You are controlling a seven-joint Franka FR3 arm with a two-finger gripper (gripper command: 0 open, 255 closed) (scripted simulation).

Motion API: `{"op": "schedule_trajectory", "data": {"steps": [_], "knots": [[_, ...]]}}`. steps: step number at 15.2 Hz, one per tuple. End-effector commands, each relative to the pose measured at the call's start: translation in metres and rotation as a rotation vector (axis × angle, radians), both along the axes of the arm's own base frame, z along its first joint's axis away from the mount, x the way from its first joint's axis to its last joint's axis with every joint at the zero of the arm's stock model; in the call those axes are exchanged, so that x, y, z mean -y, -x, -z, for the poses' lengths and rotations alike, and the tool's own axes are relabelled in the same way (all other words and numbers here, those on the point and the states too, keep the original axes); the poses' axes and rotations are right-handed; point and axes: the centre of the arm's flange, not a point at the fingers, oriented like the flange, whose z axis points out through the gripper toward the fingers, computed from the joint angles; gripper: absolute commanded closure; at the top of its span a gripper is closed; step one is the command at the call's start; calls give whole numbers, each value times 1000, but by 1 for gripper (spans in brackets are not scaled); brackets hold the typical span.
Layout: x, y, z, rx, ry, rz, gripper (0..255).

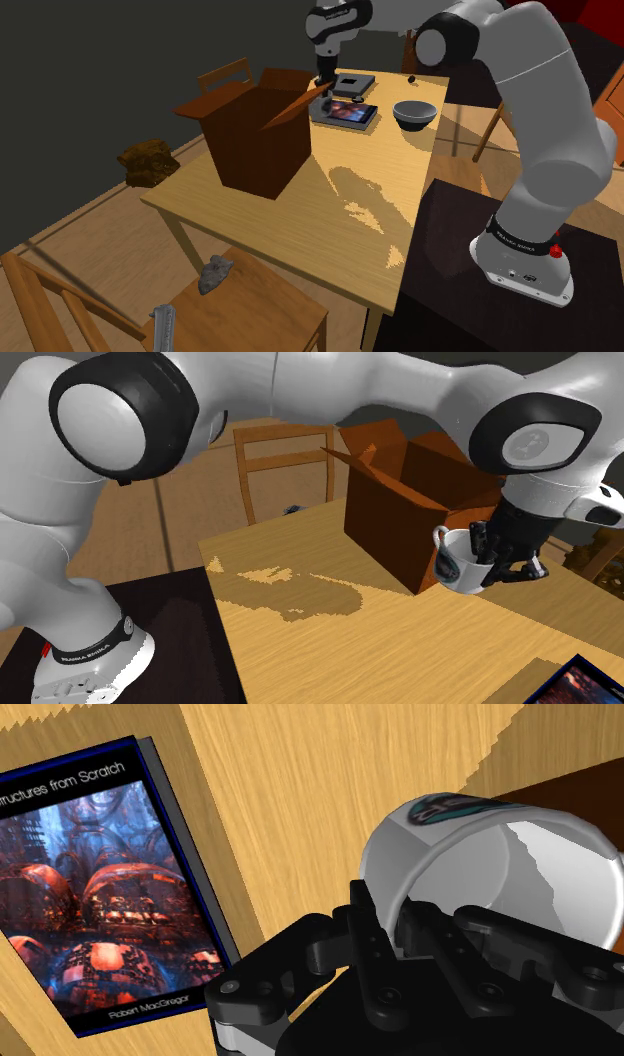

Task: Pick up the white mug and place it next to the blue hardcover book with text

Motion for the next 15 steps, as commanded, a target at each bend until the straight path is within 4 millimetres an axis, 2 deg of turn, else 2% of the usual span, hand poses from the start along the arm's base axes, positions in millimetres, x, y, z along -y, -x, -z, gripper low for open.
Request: {"op": "schedule_trajectory", "data": {"steps": [1, 2, 15], "knots": [[10, -24, 2, 0, -1, -2, 255], [14, -33, 2, 0, -1, -2, 255], [14, -33, 71, 0, -1, -2, 255]]}}
